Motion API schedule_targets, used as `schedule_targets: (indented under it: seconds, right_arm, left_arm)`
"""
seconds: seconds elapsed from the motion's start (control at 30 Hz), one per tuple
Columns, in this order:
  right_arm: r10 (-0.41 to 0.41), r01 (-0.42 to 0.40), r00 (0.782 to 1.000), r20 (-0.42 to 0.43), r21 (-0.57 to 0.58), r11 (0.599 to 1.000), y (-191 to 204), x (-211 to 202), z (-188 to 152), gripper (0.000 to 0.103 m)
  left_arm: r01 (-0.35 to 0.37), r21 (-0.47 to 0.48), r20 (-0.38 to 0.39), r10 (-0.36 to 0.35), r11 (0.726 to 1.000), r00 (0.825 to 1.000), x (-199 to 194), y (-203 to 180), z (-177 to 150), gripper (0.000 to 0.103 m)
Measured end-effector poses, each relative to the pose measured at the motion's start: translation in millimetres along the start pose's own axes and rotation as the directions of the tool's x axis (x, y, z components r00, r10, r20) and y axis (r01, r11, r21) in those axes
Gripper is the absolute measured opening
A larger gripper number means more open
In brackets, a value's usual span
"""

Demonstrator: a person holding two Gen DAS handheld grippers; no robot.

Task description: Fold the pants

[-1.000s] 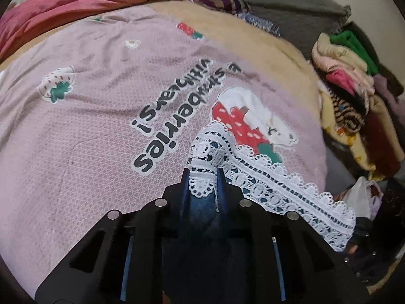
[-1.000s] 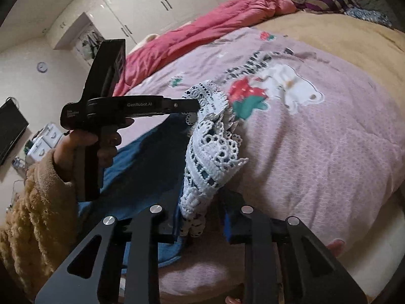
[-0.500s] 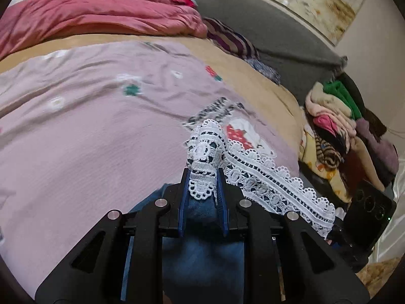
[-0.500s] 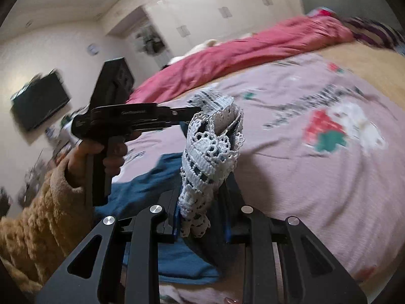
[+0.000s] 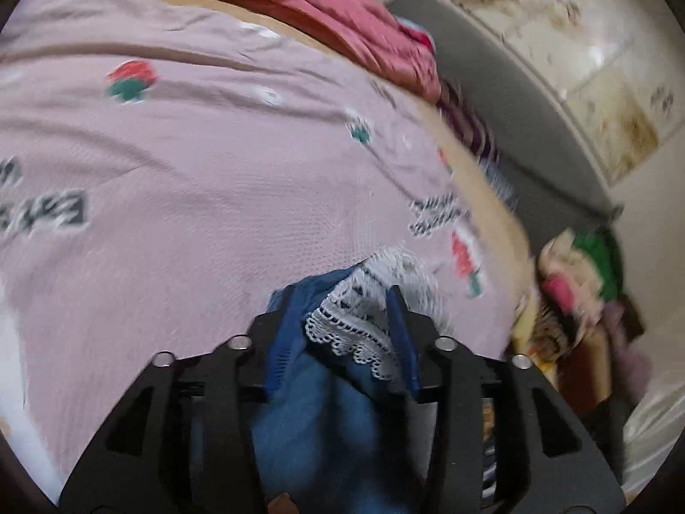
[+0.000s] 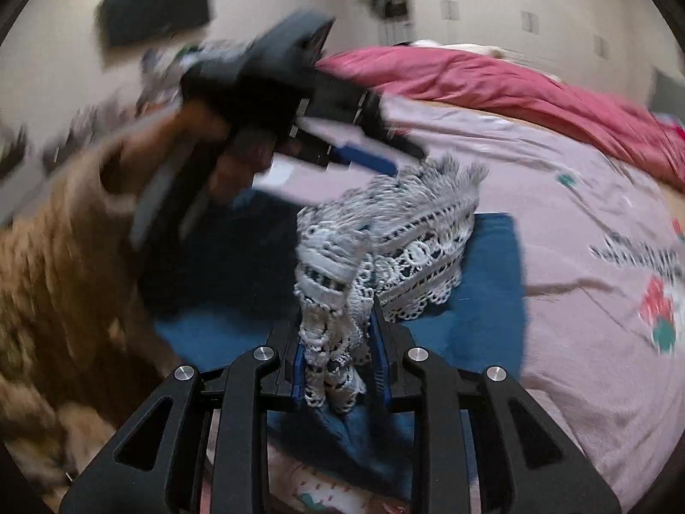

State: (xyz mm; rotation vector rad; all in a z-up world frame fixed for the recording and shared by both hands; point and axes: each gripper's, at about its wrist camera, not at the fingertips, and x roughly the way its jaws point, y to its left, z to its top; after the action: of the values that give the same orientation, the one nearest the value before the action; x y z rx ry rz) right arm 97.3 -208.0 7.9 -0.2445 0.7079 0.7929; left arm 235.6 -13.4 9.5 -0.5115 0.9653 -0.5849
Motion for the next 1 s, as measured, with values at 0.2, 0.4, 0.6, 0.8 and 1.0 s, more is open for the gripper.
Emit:
schedule_targets:
  seconds: [0.2, 0.4, 0.6, 0.8, 1.0]
  right_arm:
    - [-0.072, 0.043, 0.992, -0.104, -0.254, 0.966, 42, 29, -12, 0.028]
    - [-0.089, 0.059, 0.993, -0.082, -0.312, 0.948, 50, 28, -16, 0.035]
    - [-0.118, 0.108, 0.993, -0.019, -0.278, 0.955, 50, 12, -21, 0.03]
    - [-0.055, 0.058, 0.998, 0.02, -0.365, 0.929, 76, 7, -27, 0.026]
    - [0.0, -0.019, 0.999, -0.041, -0.447, 0.894, 98, 20, -32, 0.037]
  left_arm:
    - [0.014, -0.036, -0.001, -0.014, 0.999, 1.0, -20, 12, -16, 0.061]
    - [-0.096, -0.048, -0.06, 0.093, 0.994, 0.994, 3, 19, -21, 0.061]
    - [-0.132, -0.016, -0.066, 0.131, 0.991, 0.989, 12, 12, -21, 0.013]
    - [-0.16, 0.007, -0.038, 0.16, 0.987, 0.986, 0, 12, -23, 0.013]
    - [-0.133, -0.062, -0.064, 0.129, 0.989, 0.99, 15, 35, -27, 0.019]
